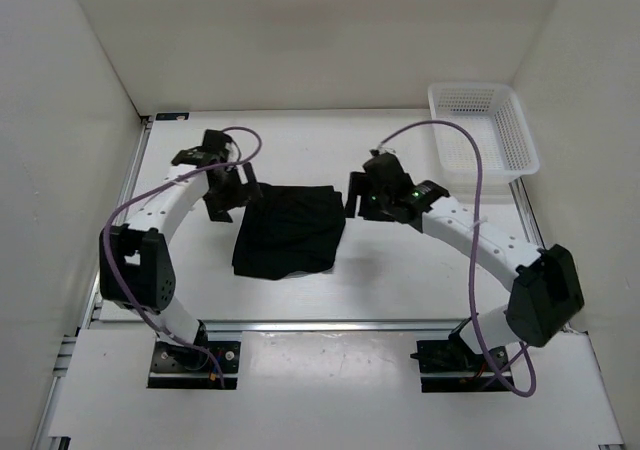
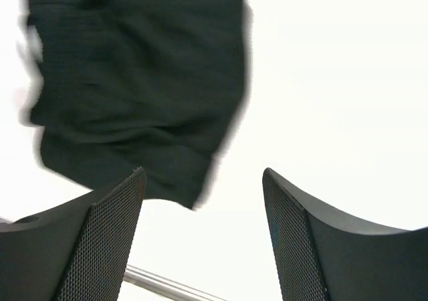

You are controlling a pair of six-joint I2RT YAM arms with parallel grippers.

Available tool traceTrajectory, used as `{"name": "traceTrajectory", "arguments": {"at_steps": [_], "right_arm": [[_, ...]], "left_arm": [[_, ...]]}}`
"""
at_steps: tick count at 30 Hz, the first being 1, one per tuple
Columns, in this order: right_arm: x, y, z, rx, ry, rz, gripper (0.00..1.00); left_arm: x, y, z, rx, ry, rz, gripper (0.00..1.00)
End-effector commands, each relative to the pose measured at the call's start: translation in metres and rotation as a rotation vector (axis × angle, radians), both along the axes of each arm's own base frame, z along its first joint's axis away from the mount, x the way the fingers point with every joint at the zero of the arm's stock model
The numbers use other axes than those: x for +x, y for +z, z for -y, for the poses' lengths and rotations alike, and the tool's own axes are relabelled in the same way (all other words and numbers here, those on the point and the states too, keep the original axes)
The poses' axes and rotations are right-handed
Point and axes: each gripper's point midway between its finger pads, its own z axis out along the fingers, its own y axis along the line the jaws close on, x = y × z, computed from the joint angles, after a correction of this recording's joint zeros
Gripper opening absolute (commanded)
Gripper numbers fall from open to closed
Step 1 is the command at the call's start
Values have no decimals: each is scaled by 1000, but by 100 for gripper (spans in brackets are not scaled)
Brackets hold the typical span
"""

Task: Fold and stack the shorts
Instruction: Fold the shorts

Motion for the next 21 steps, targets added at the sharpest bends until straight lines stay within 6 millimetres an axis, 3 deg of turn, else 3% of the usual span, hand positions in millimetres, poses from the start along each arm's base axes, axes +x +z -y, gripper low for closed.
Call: {"name": "traceTrajectory", "arguments": {"at_steps": [1,5,6,9,10,11,13,15,21], "right_arm": [[-14,-17,27,25,-68,-64,75],[-19,-14,48,51,-117,-68,75],[-24,-21,51,35,-119,-86,75],[-24,-14,56,46,-129,-73,76],[-24,-14,63,38,-147,-71,76],[-24,-10,63,45,-146,-62,76],[-22,-9,71,40,-171,-58,76],[-22,-9,75,41,-180,-57,76],[-24,-13,84,25,-185,-57,76]], "left_arm": [[-4,-11,21,73,-97,-35,100],[4,-36,31,139,-118,-92,100],[3,-47,36,147,-133,-122,100],[5,-53,40,148,-135,-138,95],[6,-54,45,149,-145,-137,87],[9,-52,45,147,-145,-128,63],[7,-43,48,143,-153,-111,31],[9,-29,49,137,-152,-87,10],[0,24,40,129,-134,-9,10]]}}
